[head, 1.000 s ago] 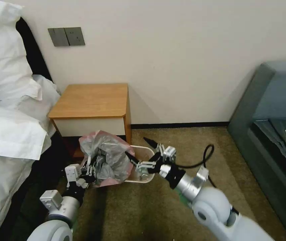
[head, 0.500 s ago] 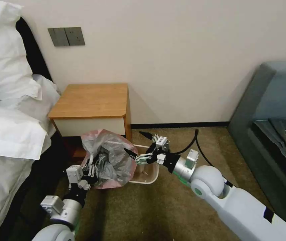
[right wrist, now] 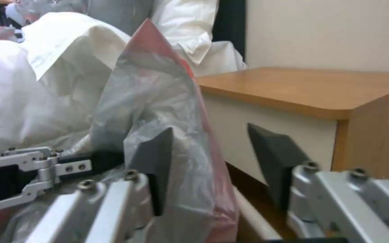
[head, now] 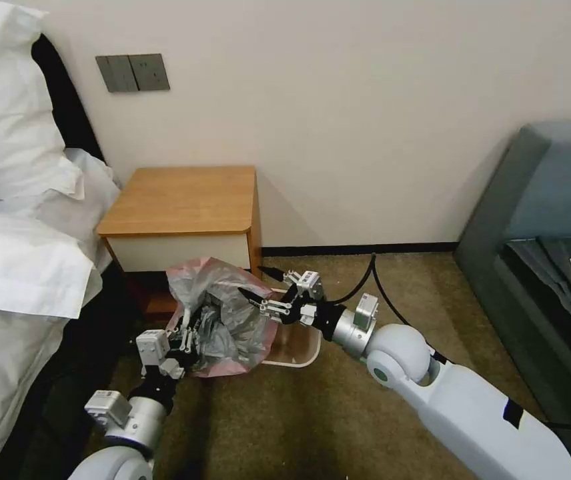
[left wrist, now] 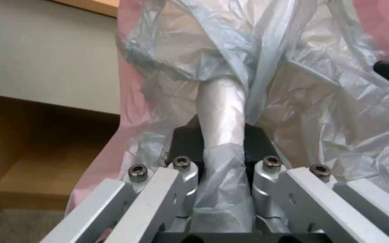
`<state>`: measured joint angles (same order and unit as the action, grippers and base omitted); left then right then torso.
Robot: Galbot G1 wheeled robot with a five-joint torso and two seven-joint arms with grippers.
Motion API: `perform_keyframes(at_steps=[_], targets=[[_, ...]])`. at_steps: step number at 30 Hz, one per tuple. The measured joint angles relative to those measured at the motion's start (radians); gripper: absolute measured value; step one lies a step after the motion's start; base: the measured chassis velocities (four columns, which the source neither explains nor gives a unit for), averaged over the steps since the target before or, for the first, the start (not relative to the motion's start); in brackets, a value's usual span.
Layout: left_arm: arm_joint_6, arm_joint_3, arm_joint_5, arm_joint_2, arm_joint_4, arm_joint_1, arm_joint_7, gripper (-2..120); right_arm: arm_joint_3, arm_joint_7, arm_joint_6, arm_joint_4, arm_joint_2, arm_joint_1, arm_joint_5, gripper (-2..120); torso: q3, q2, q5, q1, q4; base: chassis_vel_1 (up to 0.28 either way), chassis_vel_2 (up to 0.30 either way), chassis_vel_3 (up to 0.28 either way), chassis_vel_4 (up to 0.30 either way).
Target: Pick up the garbage bag from the table and place it over the trash can.
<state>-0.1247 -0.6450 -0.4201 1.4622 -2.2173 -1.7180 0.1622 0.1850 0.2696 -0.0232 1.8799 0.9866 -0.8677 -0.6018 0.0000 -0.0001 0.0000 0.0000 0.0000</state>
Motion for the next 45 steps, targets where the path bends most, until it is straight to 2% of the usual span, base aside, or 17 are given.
perform_keyframes(at_steps=[3, 4, 7, 8, 9, 12, 24, 35, 45], targets=[[0.003, -0.004, -0.003, -0.002, 0.002, 0.001, 0.000, 11, 0.002, -0.002, 0.002, 0.007, -0.003, -0.005, 0.004, 30, 0.000, 0.000, -0.0001, 0.000, 0.0000, 0.000, 0.000, 0.000, 0.000], [0.003, -0.004, -0.003, -0.002, 0.002, 0.001, 0.000, 11, 0.002, -0.002, 0.002, 0.007, -0.003, -0.005, 0.004, 30, 0.000, 0.000, -0.0001, 0.000, 0.0000, 0.000, 0.000, 0.000, 0.000], [0.003, -0.005, -0.004, -0.002, 0.002, 0.003, 0.000, 11, 0.003, -0.003, 0.006, 0.010, -0.003, -0.009, 0.008, 16, 0.000, 0.000, 0.0000, 0.000, 0.0000, 0.000, 0.000, 0.000, 0.000], [0.003, -0.005, -0.004, -0.002, 0.002, 0.003, 0.000, 11, 0.003, -0.003, 0.006, 0.010, -0.003, -0.009, 0.008, 16, 0.000, 0.000, 0.0000, 0.000, 0.0000, 0.000, 0.000, 0.000, 0.000], [0.003, -0.005, -0.004, -0.003, 0.002, 0.003, 0.000, 11, 0.003, -0.003, 0.007, 0.011, -0.003, -0.010, 0.010, 10, 0.000, 0.000, 0.0000, 0.000, 0.0000, 0.000, 0.000, 0.000, 0.000], [0.004, -0.005, -0.004, -0.004, 0.001, 0.003, 0.000, 11, 0.003, -0.004, 0.010, 0.013, -0.004, -0.011, 0.011, 1, 0.000, 0.000, 0.0000, 0.000, 0.0000, 0.000, 0.000, 0.000, 0.000], [0.011, -0.012, -0.010, -0.020, -0.001, -0.009, 0.004, 11, -0.028, -0.017, 0.022, 0.009, -0.003, 0.005, 0.010, 0, 0.000, 0.000, 0.0000, 0.000, 0.0000, 0.000, 0.000, 0.000, 0.000], [0.036, -0.003, -0.001, -0.030, -0.042, -0.051, 0.026, 11, -0.045, -0.019, 0.039, -0.031, -0.015, 0.052, 0.006, 0, 0.000, 0.000, 0.0000, 0.000, 0.0001, 0.000, 0.000, 0.000, 0.000], [0.048, -0.027, -0.017, -0.033, -0.056, -0.056, 0.026, 11, -0.090, -0.004, 0.061, -0.061, -0.034, 0.025, 0.020, 0, 0.000, 0.000, 0.0000, 0.000, 0.0000, 0.000, 0.000, 0.000, 0.000]])
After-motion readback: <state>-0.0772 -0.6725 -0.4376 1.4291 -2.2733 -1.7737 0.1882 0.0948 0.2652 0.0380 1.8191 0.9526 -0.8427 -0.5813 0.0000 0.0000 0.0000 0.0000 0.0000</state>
